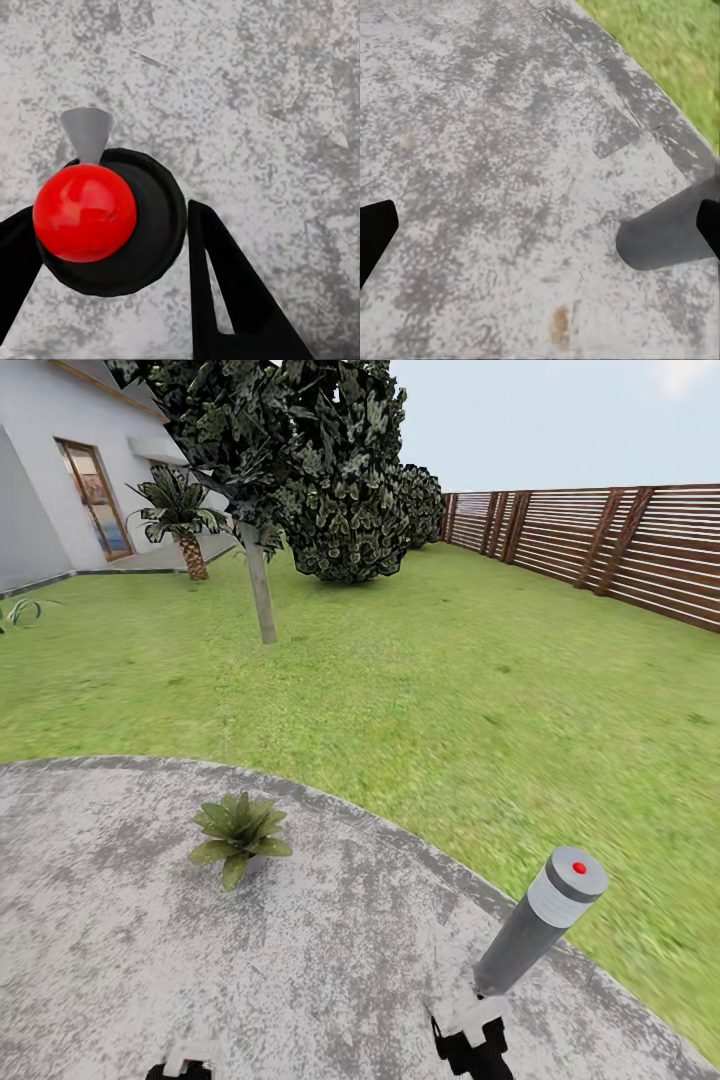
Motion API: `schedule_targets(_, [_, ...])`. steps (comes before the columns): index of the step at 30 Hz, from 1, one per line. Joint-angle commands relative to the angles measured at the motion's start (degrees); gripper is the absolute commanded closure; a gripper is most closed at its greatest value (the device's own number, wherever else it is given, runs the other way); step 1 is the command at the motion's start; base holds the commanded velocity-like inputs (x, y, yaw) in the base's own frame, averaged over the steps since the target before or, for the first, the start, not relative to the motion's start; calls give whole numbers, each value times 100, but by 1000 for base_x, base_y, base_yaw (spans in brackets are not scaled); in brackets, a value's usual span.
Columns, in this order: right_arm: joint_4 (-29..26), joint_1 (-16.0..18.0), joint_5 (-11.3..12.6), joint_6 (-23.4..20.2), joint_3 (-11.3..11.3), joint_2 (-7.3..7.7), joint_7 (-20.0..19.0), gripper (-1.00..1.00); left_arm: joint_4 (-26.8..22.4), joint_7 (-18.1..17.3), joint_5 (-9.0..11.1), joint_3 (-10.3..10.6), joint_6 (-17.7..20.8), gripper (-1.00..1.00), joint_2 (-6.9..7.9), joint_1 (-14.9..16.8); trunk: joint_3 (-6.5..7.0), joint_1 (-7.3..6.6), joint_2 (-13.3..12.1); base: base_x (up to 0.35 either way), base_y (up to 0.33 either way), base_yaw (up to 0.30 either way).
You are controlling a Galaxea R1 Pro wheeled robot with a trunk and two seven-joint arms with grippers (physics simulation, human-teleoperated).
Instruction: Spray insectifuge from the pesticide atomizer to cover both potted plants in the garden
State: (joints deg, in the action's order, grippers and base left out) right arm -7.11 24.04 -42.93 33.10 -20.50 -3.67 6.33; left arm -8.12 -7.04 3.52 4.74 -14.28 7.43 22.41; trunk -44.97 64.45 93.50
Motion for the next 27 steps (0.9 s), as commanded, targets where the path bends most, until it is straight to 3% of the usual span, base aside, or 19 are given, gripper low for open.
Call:
schedule_targets(1, [22,-26,23,48,-21,14,71,-100,7,28,40,45,-49,100,0,-35,-3,-1,2,0,0,0])
schedule_targets(4, [56,-71,186,85,-24,74,102,-100,10,68,39,45,-85,100,-4,-108,-3,-1,2,0,0,0])
schedule_targets(8, [188,-82,220,83,-18,79,98,-100,276,53,36,54,-91,100,-32,-129,-3,-1,2,0,0,0])
schedule_targets(13, [437,-83,224,83,-15,50,97,-100,402,78,65,48,-73,100,-208,-132,-3,-1,2,0,0,0])
schedule_targets(14, [506,-83,218,83,-15,46,93,-100,407,87,600,45,-80,100,-194,-132,-3,-1,2,0,0,0])
schedule_targets(16, [569,-131,201,83,-8,42,80,-100,414,82,976,46,-84,100,-193,-134,-3,-1,2,0,0,0])
schedule_targets(27, [569,-241,214,83,-6,82,96,-100,417,80,1046,51,-84,100,-184,-139,-3,-1,2,0,0,0])
